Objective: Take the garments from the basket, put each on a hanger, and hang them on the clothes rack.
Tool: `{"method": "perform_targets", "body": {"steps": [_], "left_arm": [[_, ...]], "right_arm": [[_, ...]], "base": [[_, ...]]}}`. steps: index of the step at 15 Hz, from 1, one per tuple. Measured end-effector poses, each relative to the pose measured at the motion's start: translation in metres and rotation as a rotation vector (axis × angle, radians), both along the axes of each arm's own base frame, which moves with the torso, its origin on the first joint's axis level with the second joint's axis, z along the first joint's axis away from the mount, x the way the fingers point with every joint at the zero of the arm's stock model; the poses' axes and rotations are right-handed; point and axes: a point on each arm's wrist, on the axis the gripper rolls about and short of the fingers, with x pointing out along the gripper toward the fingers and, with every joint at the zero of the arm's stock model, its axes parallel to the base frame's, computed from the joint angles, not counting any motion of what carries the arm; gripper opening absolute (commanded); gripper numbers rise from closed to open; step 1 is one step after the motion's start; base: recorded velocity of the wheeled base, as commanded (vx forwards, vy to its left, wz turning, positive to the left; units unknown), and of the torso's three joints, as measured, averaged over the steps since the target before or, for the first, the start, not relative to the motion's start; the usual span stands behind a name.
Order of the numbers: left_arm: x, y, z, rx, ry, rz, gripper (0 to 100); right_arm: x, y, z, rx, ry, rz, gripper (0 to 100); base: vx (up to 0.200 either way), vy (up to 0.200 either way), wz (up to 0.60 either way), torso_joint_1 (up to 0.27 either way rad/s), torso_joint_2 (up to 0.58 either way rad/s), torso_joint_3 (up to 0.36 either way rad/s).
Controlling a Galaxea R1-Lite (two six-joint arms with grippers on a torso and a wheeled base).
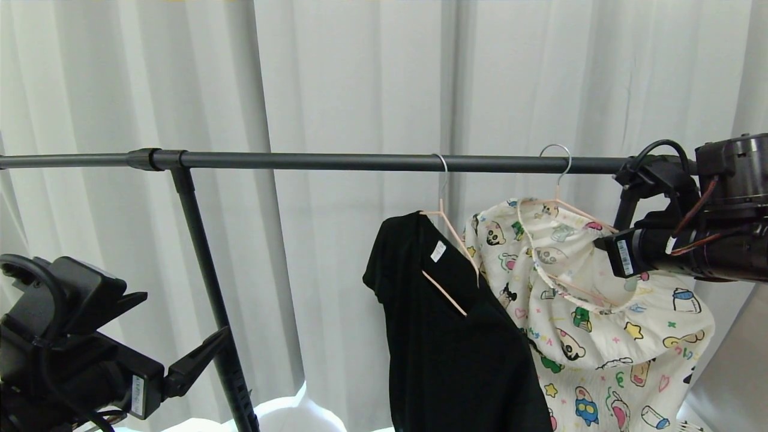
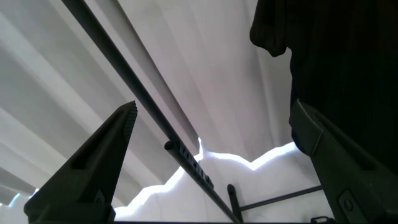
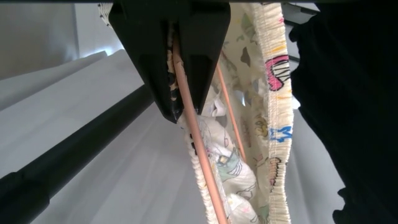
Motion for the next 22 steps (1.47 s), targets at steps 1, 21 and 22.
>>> {"method": "perform_targets", "body": {"steps": [1,21,22], "left_arm": [[0.000,0.000,0.000,0.000,0.000,0.000,100],[0.000,0.000,0.000,-0.007,0.002,0.002,100],[0.000,0.000,-0.001,-0.007,0.003,0.003,100]], "right_arm": [[0.000,0.000,0.000,0.000,0.000,0.000,0],[-0.007,-0.002,0.004,0.072,0.000,-0.032,100],[-0.013,-0.004,0.008,0.099,-0.006,-0.029,100]], "base": [[0.000,0.000,0.00,0.000,0.00,0.000],[0.000,0.000,0.00,0.000,0.00,0.000],[0.000,0.000,0.00,0.000,0.00,0.000]]}}
